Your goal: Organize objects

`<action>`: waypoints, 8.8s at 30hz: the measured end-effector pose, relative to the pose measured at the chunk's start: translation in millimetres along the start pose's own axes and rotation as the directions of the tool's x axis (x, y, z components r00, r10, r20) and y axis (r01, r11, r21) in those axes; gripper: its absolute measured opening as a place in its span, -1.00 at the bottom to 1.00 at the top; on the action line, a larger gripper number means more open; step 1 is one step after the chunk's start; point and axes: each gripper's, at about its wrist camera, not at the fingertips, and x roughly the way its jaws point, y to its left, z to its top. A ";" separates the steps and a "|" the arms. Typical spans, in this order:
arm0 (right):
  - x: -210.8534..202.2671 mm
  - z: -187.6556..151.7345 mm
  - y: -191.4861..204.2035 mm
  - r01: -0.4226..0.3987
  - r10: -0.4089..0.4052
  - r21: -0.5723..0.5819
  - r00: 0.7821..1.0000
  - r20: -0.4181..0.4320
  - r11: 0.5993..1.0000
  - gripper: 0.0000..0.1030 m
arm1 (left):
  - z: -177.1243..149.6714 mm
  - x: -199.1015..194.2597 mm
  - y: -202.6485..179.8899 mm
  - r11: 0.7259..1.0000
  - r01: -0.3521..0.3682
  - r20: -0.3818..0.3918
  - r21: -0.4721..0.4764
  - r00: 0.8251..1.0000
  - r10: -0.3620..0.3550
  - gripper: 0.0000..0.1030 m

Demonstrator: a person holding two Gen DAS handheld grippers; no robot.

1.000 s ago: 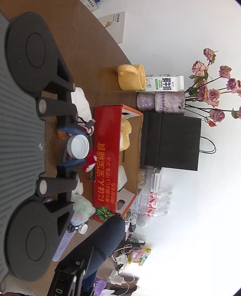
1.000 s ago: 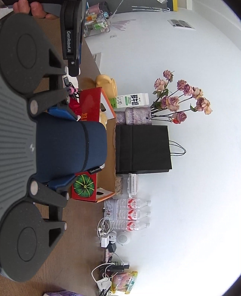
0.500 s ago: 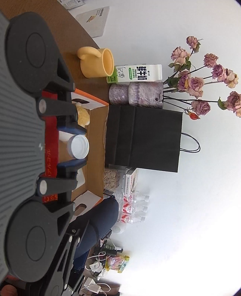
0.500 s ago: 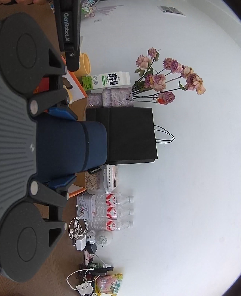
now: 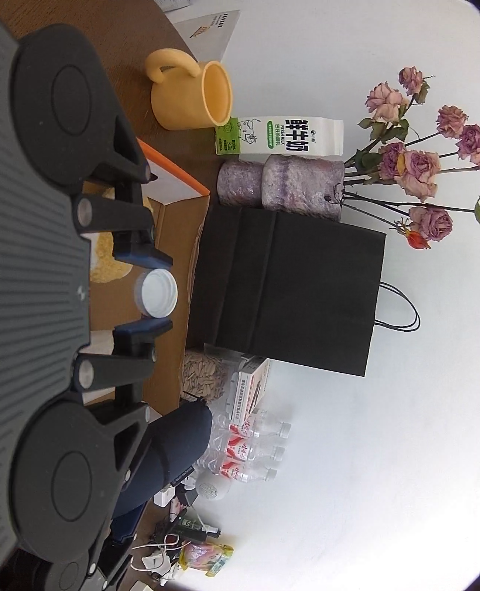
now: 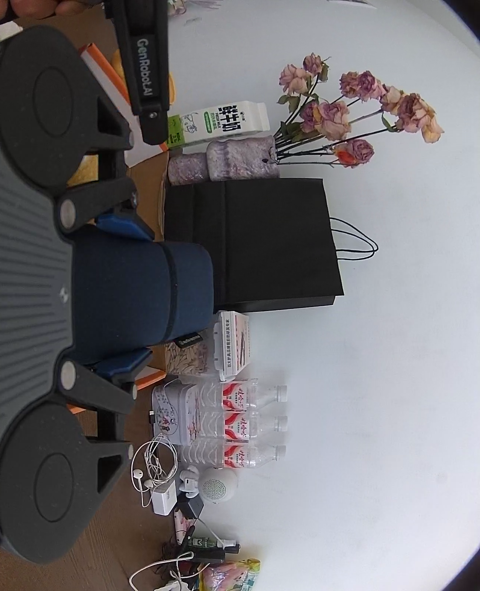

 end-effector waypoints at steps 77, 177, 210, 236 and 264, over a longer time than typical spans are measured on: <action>-156.3 -94.5 -21.5 0.007 -0.006 0.010 0.992 -0.124 1.000 1.00 | -114.2 -129.6 79.3 1.000 0.009 -0.155 0.019 0.988 -0.006 1.00; -228.6 -87.0 -11.7 -0.164 0.160 0.067 0.985 0.064 0.984 -0.82 | -81.0 -128.9 33.5 0.984 0.071 -0.130 0.166 0.990 -0.050 -0.43; -131.2 -92.5 114.3 -0.393 0.375 -0.062 0.907 -0.193 0.918 -0.82 | -126.5 -136.7 81.8 0.986 0.143 -0.210 0.088 0.970 -0.122 -0.45; -93.3 -96.7 124.5 -0.439 0.401 -0.038 0.850 -0.342 0.898 -0.81 | -116.8 -161.8 96.0 0.986 0.137 -0.172 0.092 0.978 -0.119 -0.90; -92.0 -97.8 116.3 -0.446 0.424 0.016 0.839 -0.342 0.895 -0.81 | -102.4 -130.3 99.2 0.977 0.203 -0.262 0.069 0.948 -0.178 -0.65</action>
